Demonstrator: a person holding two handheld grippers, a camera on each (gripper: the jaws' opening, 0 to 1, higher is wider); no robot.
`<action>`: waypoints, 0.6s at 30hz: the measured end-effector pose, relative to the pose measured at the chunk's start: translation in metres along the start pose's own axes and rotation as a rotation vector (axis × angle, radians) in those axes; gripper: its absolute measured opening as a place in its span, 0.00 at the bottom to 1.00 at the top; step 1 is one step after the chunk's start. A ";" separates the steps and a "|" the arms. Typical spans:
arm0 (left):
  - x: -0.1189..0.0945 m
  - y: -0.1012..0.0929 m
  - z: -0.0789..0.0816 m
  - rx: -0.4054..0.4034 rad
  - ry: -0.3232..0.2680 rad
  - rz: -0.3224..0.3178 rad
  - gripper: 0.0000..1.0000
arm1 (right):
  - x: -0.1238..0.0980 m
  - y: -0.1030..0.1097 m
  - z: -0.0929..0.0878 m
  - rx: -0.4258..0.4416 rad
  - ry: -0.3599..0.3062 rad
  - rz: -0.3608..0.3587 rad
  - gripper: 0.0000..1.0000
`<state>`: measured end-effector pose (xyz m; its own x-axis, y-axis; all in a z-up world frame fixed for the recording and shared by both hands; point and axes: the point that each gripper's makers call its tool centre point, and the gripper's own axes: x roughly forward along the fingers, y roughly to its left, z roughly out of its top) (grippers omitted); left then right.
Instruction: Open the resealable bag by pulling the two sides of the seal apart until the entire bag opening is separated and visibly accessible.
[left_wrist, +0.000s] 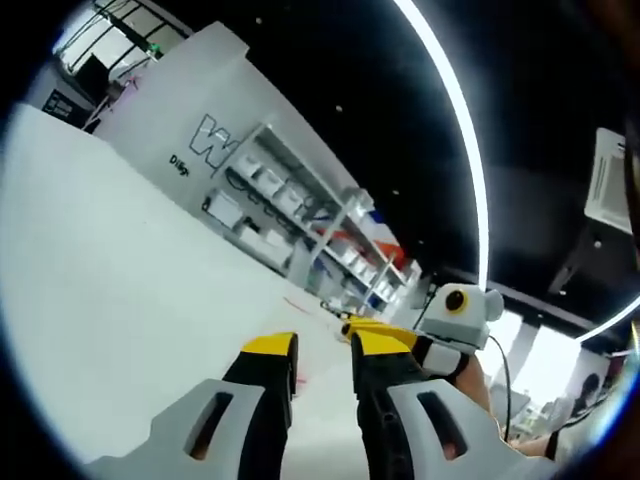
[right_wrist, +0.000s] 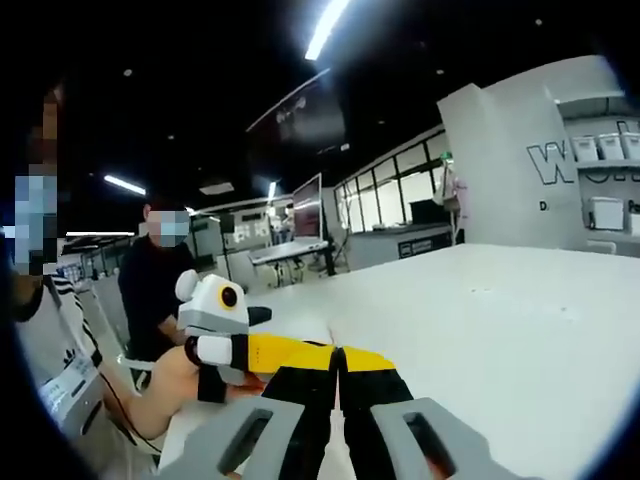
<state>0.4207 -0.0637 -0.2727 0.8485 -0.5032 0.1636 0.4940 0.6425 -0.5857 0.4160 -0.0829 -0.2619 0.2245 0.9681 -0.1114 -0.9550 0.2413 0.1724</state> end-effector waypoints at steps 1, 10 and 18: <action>0.000 0.000 0.000 -0.002 -0.002 -0.003 0.22 | 0.000 0.001 -0.001 0.009 0.002 0.007 0.00; 0.000 0.000 0.001 -0.031 -0.006 -0.013 0.20 | -0.001 0.002 0.000 0.039 -0.009 0.016 0.00; -0.001 0.000 0.001 -0.050 -0.010 -0.017 0.19 | -0.001 0.004 0.001 0.121 -0.026 0.056 0.00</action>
<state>0.4205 -0.0627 -0.2718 0.8419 -0.5081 0.1818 0.4987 0.6040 -0.6217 0.4117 -0.0825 -0.2603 0.1778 0.9814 -0.0726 -0.9363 0.1914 0.2945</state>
